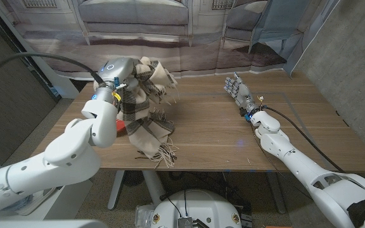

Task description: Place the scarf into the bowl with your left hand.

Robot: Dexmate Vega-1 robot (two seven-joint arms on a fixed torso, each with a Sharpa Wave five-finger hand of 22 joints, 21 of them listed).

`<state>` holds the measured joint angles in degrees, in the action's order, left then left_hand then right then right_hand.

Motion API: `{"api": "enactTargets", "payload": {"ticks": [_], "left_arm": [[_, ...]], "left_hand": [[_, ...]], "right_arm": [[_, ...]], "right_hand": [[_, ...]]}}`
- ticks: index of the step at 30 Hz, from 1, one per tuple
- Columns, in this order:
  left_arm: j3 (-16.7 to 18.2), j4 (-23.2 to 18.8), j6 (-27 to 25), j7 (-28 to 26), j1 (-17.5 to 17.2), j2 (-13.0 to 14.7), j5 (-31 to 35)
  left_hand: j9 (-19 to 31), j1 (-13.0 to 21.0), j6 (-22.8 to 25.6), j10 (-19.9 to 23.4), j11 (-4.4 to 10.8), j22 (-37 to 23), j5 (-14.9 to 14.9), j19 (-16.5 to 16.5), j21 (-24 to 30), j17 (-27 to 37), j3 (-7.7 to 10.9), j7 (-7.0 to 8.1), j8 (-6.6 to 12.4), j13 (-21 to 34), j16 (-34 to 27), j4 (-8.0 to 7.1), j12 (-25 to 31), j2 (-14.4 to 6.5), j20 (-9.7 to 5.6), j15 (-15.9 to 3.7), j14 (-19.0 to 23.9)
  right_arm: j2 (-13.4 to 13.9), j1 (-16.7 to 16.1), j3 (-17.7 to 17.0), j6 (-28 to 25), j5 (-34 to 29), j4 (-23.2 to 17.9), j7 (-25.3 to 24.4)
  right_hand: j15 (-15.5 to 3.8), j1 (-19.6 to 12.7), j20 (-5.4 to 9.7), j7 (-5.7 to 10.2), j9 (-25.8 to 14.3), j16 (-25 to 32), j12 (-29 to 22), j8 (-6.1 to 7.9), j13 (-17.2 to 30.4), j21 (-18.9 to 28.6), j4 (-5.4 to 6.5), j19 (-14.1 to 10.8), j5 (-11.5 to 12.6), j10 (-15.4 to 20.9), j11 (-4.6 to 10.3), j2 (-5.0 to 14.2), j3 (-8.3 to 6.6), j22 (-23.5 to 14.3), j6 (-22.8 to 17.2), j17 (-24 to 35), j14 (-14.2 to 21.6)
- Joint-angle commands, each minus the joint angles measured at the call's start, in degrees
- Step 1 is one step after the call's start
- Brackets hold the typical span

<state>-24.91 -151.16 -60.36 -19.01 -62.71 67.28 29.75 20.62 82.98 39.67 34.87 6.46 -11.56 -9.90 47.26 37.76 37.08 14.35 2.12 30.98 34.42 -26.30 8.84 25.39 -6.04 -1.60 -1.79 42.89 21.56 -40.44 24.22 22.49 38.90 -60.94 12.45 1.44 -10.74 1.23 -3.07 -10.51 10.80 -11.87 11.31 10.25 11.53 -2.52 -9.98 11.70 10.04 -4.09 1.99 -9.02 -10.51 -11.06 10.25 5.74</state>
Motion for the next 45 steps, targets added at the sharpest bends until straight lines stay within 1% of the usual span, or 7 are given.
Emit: {"api": "enactTargets", "payload": {"ticks": [1,10,21,25,30,37,45], "left_arm": [[6.71,-1.33,-0.93,-4.57,-6.65,-0.07,-2.01],[8.26,-1.91,-2.31,-5.83,-9.22,0.02,-1.75],[11.6,-0.83,-1.59,-7.85,-13.43,-3.18,-3.37],[11.42,-0.19,-1.78,-7.39,-13.34,-3.67,-3.81],[8.47,0.94,-4.51,-5.99,-10.41,-3.74,-3.31],[10.7,2.78,-2.66,-6.07,-11.77,-4.62,-5.09],[14.77,3.45,-1.55,-7.47,-15.86,-6.72,-6.23]], "left_hand": [[0.18,1.8,0.4,0.63,-0.08,-0.22,-0.37,3.77,0.51,0.3,1.58,-0.08,0.4,0.36,-0.22,-1.58,-0.22,-2.08,-5.54,-7.97,3.15],[0.14,1.58,0.64,0.95,-0.17,-0.2,-0.36,3.52,0.95,0.58,1.59,-0.17,0.43,0.69,-0.14,-1.65,-0.28,-2.02,-5.55,-8.03,3.2],[0.13,1.14,0.84,0.84,-0.3,-0.14,-0.35,2.84,1.31,0.76,1.64,-0.22,0.46,1.07,0.16,-1.91,-0.53,-2.14,-5.22,-7.85,2.99],[0.05,0.88,1.02,0.95,-0.28,-0.1,-0.36,2.4,1.44,0.8,1.66,-0.15,0.46,1.26,0.38,-2.05,-0.58,-2.15,-5.02,-7.7,2.86],[-0.04,0.69,1.11,1.0,-0.39,-0.05,-0.36,1.98,1.55,0.84,1.68,-0.14,0.42,1.43,0.55,-2.12,-0.66,-2.12,-4.91,-7.59,2.8],[-0.13,0.6,1.28,1.38,-0.3,0.01,-0.38,1.76,1.86,0.94,1.76,-0.1,0.41,1.67,0.71,-2.08,-0.65,-2.06,-4.77,-7.57,2.83],[-0.27,0.54,1.63,1.62,-0.24,0.09,-0.41,1.54,2.27,1.1,1.88,-0.12,0.43,1.98,0.83,-2.01,-0.74,-2.01,-4.7,-7.57,3.02]], "right_arm": [[-0.32,0.58,0.3,-0.25,-0.23,0.99,0.42],[-0.72,1.05,0.52,-0.15,-0.39,1.84,0.69],[-0.74,0.93,0.49,-0.35,-0.28,2.38,0.81],[-0.74,0.99,0.47,-0.37,-0.27,2.63,0.87],[-0.75,1.13,0.49,-0.42,-0.34,2.73,0.91],[-0.94,1.4,0.65,-0.67,-0.42,3.04,0.97],[-1.12,1.68,0.99,-1.0,-0.77,3.13,0.81]], "right_hand": [[-0.21,0.07,0.07,0.18,-0.21,0.03,-0.31,-0.13,0.32,0.24,-0.02,-0.52,0.11,0.29,0.12,0.61,-0.05,-0.2,-0.62,0.26,0.51],[-0.29,0.1,0.04,0.24,-0.21,0.0,-0.35,-0.12,0.32,0.21,-0.04,-0.46,0.11,0.42,0.19,0.6,-0.01,-0.2,-0.65,0.26,0.48],[-0.34,0.1,0.08,0.26,-0.21,-0.05,-0.36,-0.11,0.32,0.19,-0.09,-0.42,0.11,0.52,0.05,0.61,0.03,-0.2,-0.72,0.26,0.42],[-0.36,0.1,0.1,0.29,-0.21,-0.04,-0.37,-0.09,0.32,0.2,-0.1,-0.43,0.11,0.57,0.05,0.61,0.04,-0.2,-0.78,0.26,0.45],[-0.41,0.1,0.1,0.28,-0.21,-0.03,-0.41,-0.09,0.32,0.19,-0.12,-0.42,0.12,0.71,0.02,0.62,0.05,-0.2,-0.79,0.25,0.48],[-0.37,0.11,0.14,0.31,-0.21,-0.03,-0.4,-0.09,0.32,0.19,-0.14,-0.42,0.11,0.72,-0.03,0.64,0.07,-0.2,-0.83,0.26,0.51],[-0.34,0.12,0.15,0.34,-0.21,-0.03,-0.4,-0.09,0.32,0.19,-0.15,-0.43,0.12,0.77,-0.14,0.67,0.08,-0.2,-0.84,0.26,0.55]]}}
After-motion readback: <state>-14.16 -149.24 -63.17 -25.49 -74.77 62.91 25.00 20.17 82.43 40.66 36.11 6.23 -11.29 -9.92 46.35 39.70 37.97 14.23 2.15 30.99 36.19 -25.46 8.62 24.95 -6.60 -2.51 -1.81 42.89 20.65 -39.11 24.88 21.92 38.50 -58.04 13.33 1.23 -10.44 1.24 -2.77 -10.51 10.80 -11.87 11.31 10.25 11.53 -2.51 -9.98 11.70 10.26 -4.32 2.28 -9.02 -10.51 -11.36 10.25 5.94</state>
